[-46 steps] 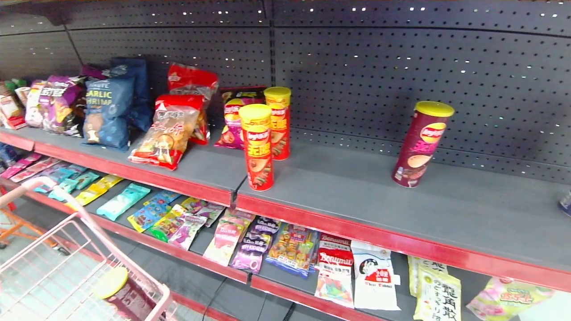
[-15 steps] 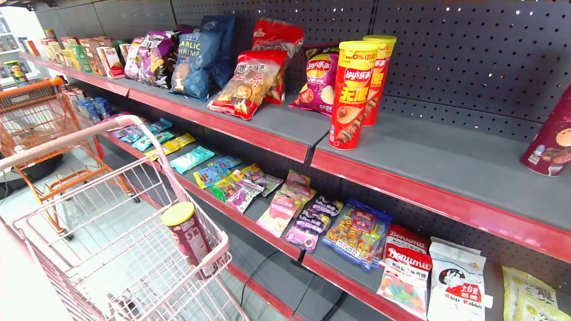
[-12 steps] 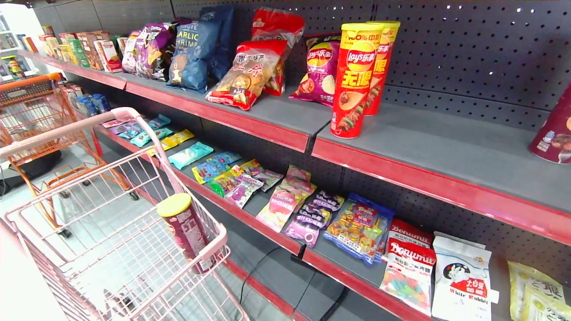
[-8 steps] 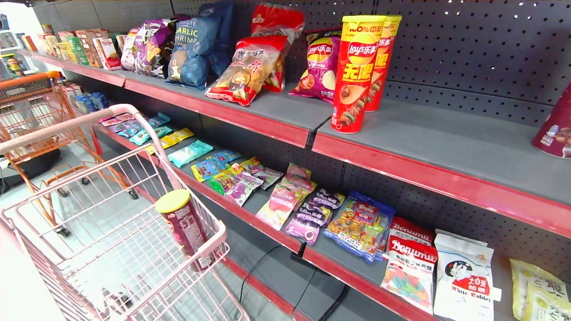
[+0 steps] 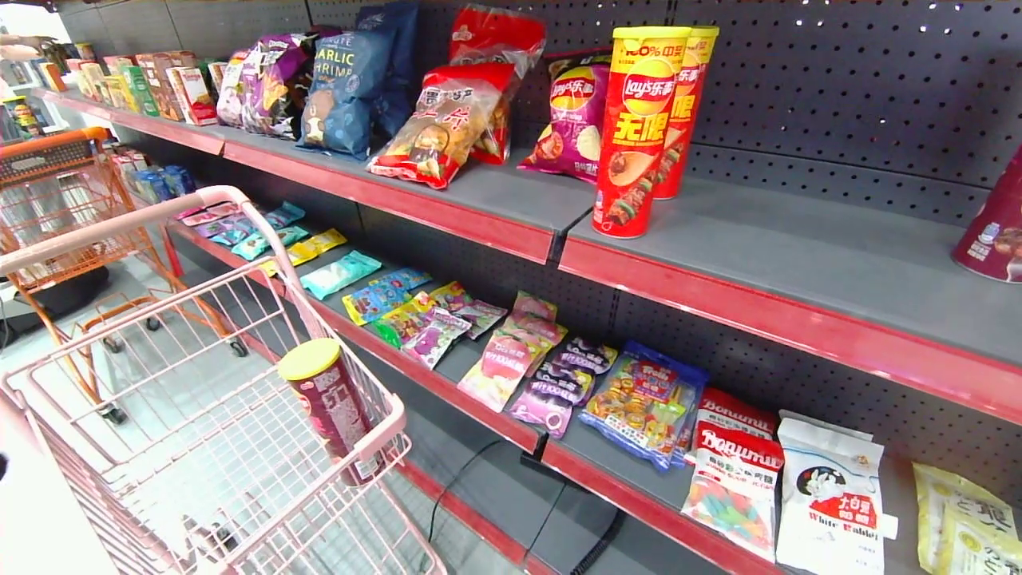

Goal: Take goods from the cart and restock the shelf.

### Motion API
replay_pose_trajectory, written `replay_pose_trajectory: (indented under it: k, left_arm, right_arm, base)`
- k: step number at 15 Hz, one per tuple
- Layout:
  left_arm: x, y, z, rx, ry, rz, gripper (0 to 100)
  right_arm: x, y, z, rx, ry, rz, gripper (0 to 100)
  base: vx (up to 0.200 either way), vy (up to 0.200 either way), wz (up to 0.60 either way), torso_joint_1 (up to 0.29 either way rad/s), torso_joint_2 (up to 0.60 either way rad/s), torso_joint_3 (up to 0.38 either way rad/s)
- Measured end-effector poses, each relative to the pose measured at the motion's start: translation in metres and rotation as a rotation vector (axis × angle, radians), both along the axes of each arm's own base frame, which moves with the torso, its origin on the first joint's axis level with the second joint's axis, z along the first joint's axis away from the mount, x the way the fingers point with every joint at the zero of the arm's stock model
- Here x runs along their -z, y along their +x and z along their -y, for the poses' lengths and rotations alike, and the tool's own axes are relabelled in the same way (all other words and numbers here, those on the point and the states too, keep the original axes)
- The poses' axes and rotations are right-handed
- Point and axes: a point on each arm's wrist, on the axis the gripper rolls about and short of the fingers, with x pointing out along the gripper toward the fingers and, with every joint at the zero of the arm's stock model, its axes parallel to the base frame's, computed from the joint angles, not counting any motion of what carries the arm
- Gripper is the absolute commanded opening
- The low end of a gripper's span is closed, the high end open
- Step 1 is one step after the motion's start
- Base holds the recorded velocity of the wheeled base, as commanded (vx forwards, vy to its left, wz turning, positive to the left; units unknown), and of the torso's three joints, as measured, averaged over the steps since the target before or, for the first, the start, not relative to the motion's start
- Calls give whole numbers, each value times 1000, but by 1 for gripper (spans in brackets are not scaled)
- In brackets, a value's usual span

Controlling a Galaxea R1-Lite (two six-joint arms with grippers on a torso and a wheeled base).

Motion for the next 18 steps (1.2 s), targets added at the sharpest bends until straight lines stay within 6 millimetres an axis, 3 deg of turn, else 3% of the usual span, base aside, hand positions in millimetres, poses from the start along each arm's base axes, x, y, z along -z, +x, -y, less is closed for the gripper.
replay_pose_trajectory:
  k: [2, 5, 9, 14, 18]
  left_arm:
    - [2, 42, 1, 2, -19, -95, 100]
    - [28, 88, -1, 87, -51, -242, 100]
    - [55, 123, -21, 216, 9, -364, 100]
    - [71, 171, -45, 327, 66, -348, 100]
    - [86, 202, -50, 420, 88, -302, 100]
  right_arm:
    - [0, 0, 0, 0, 0, 0, 100]
    - [0, 0, 0, 0, 0, 0, 100]
    - [0, 0, 0, 0, 0, 0, 100]
    - [0, 0, 0, 0, -1, 0, 100]
    - [0, 0, 0, 0, -5, 0, 100]
  base:
    - [0, 0, 0, 0, 0, 0]
    - [0, 0, 0, 0, 0, 0]
    - [0, 0, 0, 0, 0, 0]
    - [0, 0, 0, 0, 0, 0]
    - [0, 0, 0, 0, 0, 0]
